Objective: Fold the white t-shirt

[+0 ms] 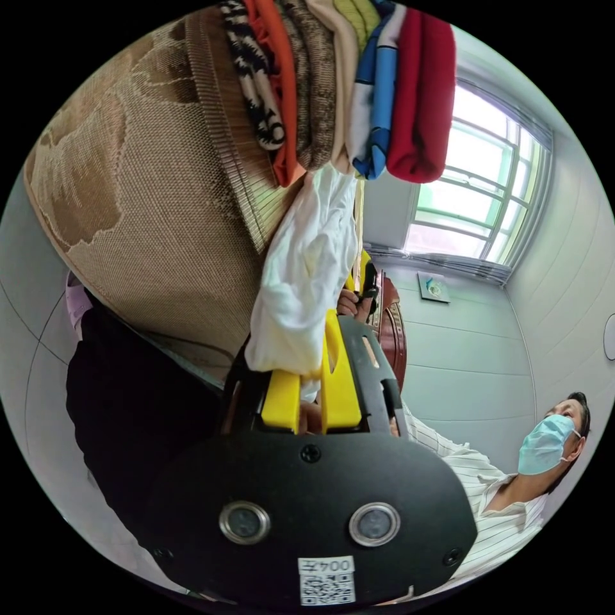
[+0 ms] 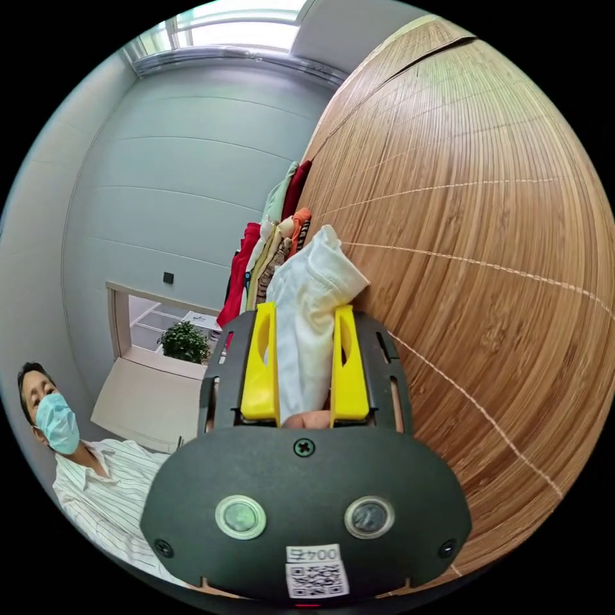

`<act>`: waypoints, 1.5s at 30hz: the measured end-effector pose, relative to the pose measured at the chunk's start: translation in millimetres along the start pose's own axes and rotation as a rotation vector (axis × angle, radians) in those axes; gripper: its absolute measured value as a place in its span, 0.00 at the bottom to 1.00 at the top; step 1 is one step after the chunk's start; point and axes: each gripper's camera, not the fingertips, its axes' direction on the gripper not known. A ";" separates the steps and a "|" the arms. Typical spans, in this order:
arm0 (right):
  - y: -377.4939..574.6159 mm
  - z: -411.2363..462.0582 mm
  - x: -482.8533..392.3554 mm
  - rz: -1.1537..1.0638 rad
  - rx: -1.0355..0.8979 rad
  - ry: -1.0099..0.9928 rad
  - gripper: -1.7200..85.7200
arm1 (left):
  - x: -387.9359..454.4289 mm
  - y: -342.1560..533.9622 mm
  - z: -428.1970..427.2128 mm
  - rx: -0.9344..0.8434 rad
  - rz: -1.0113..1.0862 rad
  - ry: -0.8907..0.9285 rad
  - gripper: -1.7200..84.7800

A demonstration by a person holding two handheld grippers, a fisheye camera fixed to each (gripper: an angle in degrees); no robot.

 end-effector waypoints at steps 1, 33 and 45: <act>-2.7 3.9 -0.5 0.010 -0.007 0.019 0.11 | -0.9 0.7 -0.9 0.002 -0.002 0.001 0.09; -98.9 87.8 -452.0 -0.729 0.187 0.440 0.05 | 217.7 37.9 -251.8 0.371 0.674 -0.206 0.09; -199.8 259.8 -272.6 -0.255 0.028 0.419 0.07 | 64.3 -75.9 -288.5 0.280 0.277 -0.097 0.09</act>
